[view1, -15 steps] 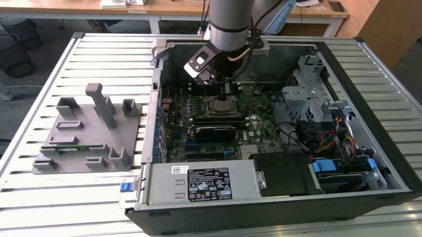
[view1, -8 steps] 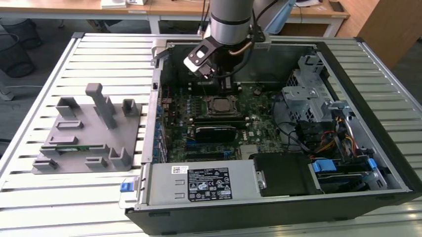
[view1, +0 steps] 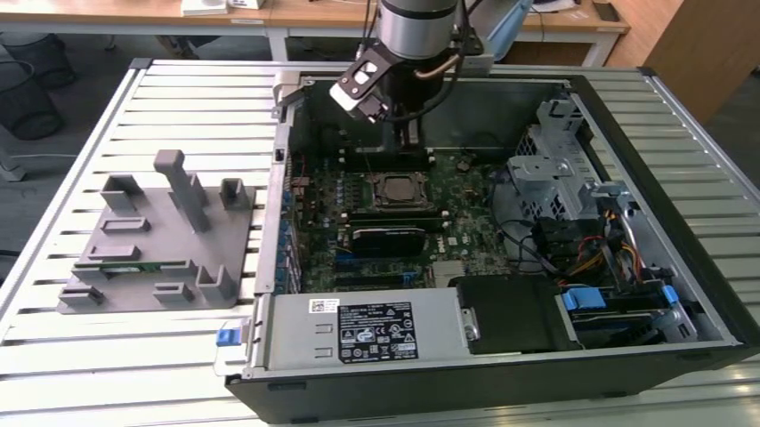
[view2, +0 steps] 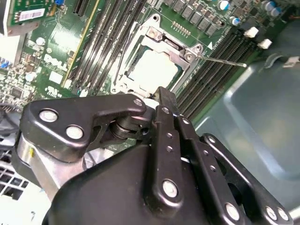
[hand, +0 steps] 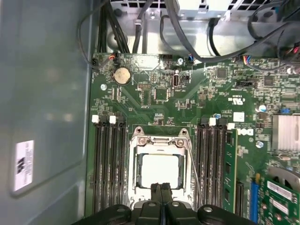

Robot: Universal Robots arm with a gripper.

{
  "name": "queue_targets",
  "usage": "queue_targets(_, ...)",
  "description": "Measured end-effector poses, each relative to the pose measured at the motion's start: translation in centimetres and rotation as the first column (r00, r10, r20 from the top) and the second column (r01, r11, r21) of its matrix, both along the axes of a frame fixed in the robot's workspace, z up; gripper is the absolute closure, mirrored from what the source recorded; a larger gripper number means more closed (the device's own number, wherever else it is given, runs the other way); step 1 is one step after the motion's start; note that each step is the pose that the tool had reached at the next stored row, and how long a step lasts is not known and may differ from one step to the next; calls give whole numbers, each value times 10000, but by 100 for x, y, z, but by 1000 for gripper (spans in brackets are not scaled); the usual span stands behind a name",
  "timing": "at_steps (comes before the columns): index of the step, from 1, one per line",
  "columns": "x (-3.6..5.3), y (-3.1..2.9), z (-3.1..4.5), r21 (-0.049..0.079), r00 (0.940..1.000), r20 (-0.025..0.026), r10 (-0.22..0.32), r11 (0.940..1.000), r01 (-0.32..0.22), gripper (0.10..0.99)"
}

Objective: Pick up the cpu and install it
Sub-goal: 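Install the first cpu locking lever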

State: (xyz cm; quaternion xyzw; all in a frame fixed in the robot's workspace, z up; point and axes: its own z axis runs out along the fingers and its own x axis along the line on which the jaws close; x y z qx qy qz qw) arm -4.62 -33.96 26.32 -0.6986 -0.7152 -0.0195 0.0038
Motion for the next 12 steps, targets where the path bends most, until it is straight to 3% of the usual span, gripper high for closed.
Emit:
queue_targets(5,-1,0,61,0,9999,0,132,9999,-132,980)
queue_targets(8,-1,0,61,-1,9978,-1,670,9978,-670,980)
queue_targets(12,-1,0,60,-2,9902,-1,1396,9902,-1396,980)
